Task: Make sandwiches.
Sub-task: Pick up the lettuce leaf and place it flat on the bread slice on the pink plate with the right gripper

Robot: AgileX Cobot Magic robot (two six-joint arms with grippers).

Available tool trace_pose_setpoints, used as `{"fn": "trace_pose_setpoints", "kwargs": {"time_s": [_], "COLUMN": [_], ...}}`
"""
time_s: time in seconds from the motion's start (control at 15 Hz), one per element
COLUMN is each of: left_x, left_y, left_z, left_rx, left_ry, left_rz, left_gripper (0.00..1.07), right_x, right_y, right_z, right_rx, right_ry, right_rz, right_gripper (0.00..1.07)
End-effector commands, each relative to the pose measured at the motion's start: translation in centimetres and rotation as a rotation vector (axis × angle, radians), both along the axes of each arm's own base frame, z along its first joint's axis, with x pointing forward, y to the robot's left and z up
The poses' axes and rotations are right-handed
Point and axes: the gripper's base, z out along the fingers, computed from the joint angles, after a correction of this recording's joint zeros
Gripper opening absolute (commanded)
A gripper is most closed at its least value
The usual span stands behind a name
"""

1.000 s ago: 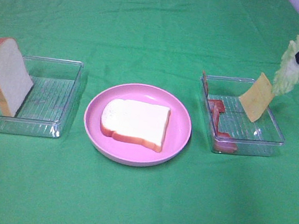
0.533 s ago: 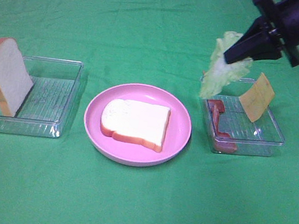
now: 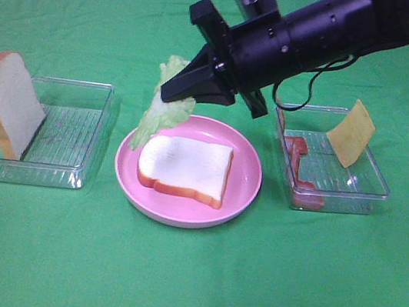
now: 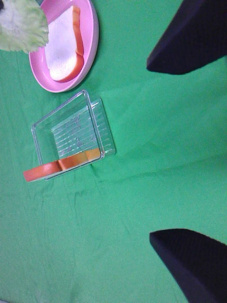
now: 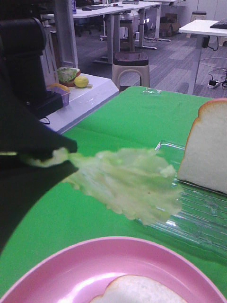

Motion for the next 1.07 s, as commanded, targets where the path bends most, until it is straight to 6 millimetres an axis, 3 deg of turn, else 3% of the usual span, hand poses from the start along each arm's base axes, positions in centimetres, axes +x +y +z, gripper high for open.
{"fn": "trace_pose_setpoints", "kwargs": {"time_s": [0.07,0.4,0.8,1.07], "left_x": [-0.2,-0.2,-0.2,-0.2], "left_y": [0.0,0.0,0.0,0.0], "left_z": [0.0,0.0,0.0,0.0], "left_rx": [-0.014,-0.014,-0.014,-0.014], "left_ry": [-0.029,-0.029,-0.029,-0.029], "left_rz": [-0.004,-0.004,-0.004,-0.004], "left_gripper": [0.84,0.84,0.84,0.84], "right_x": [0.2,1.4,1.7,1.5], "right_y": [1.8,3.1,1.8,0.7], "right_z": [-2.5,-6.5,-8.0,-7.5], "right_rx": [0.037,0.199,-0.068,-0.228], "right_ry": [0.030,0.130,0.098,0.030], "right_rz": [-0.040,-0.103,-0.153,-0.122], "right_gripper": [0.00,0.00,0.00,0.00]}}
